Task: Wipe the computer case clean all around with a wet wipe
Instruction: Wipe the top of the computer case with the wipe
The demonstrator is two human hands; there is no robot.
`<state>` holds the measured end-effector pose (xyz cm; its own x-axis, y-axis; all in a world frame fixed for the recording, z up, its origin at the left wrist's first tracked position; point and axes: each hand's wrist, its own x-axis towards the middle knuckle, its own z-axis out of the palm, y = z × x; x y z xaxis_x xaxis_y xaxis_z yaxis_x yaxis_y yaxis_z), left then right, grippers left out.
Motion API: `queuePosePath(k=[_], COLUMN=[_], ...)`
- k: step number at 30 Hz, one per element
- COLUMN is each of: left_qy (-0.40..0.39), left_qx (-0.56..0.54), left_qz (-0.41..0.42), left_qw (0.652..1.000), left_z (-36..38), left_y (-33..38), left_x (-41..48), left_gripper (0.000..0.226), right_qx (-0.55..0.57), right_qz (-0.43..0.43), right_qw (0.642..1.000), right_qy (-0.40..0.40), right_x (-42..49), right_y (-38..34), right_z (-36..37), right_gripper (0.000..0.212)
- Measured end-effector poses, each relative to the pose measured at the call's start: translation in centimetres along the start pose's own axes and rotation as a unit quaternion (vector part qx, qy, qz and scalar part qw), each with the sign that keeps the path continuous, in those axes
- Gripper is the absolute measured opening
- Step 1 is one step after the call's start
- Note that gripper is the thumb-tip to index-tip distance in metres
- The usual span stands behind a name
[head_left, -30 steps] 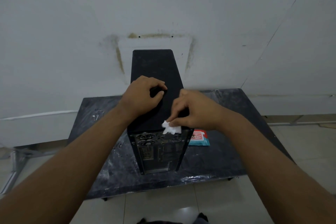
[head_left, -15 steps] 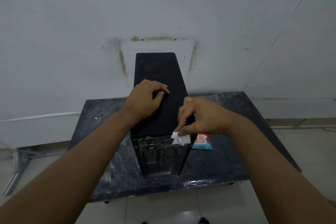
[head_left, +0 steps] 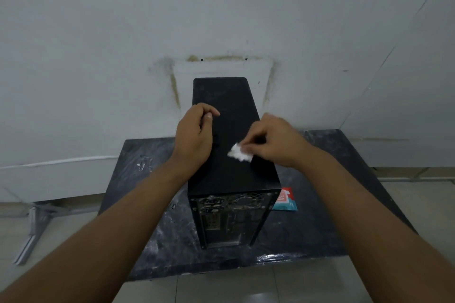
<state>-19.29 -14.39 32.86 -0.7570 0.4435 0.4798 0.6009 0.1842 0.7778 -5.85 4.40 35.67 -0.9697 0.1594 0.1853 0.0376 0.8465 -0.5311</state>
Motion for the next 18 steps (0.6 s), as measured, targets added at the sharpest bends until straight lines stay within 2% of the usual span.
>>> queuePosePath(k=[2, 3, 6, 7, 8, 10, 12, 13, 15, 17, 18], left_qy=[0.042, 0.052, 0.063, 0.064, 0.065, 0.07, 0.076, 0.075, 0.06, 0.044, 0.043], left_qx=[-0.034, -0.048, -0.078, -0.082, -0.083, -0.083, -0.081, -0.081, -0.083, -0.075, -0.068], left_qz=[-0.03, -0.045, -0.096, -0.113, -0.127, -0.142, -0.144, -0.141, -0.135, -0.132, -0.13], left_qw=[0.998, 0.996, 0.99, 0.988, 0.986, 0.984, 0.983, 0.984, 0.986, 0.987, 0.988], left_z=[-0.2, -0.2, -0.2, -0.2, -0.2, -0.3, -0.4, -0.4, -0.3, -0.1, 0.0], left_y=[-0.1, -0.2, -0.6, -0.7, -0.7, -0.8, -0.9, -1.1, -1.5, -1.8, -1.8], left_x=[0.1, 0.1, 0.1, 0.2, 0.1, 0.2, 0.4, 0.7, 1.1, 1.3, 1.5], left_gripper=[0.023, 0.024, 0.025, 0.026, 0.026, 0.025, 0.024, 0.024, 0.025, 0.026, 0.026], right_qx=[0.014, 0.008, -0.041, -0.058, -0.062, -0.048, -0.035, -0.04, -0.055, -0.092, -0.092], right_qz=[-0.04, -0.036, 0.072, 0.105, 0.106, 0.026, -0.04, -0.042, 0.018, 0.118, 0.13], right_qw=[0.993, 0.995, 0.991, 0.981, 0.98, 0.997, 0.994, 0.993, 0.998, 0.979, 0.974], right_qy=[-0.109, -0.094, 0.101, 0.149, 0.156, 0.047, -0.095, -0.107, 0.002, 0.137, 0.16], right_x=[0.9, 1.5, 4.0, 4.6, 5.0, 5.8, 6.4, 7.0, 9.0, 10.2, 10.9], right_y=[-1.6, -1.4, 1.1, 1.5, 1.5, 0.0, -1.9, -1.9, 0.1, 1.9, 2.3], right_z=[0.5, 0.5, 0.1, 0.1, 0.3, 0.9, 1.7, 1.7, 1.3, 0.7, 0.9], right_gripper=[0.01, 0.01, 0.008, 0.008, 0.008, 0.01, 0.01, 0.01, 0.009, 0.008, 0.009])
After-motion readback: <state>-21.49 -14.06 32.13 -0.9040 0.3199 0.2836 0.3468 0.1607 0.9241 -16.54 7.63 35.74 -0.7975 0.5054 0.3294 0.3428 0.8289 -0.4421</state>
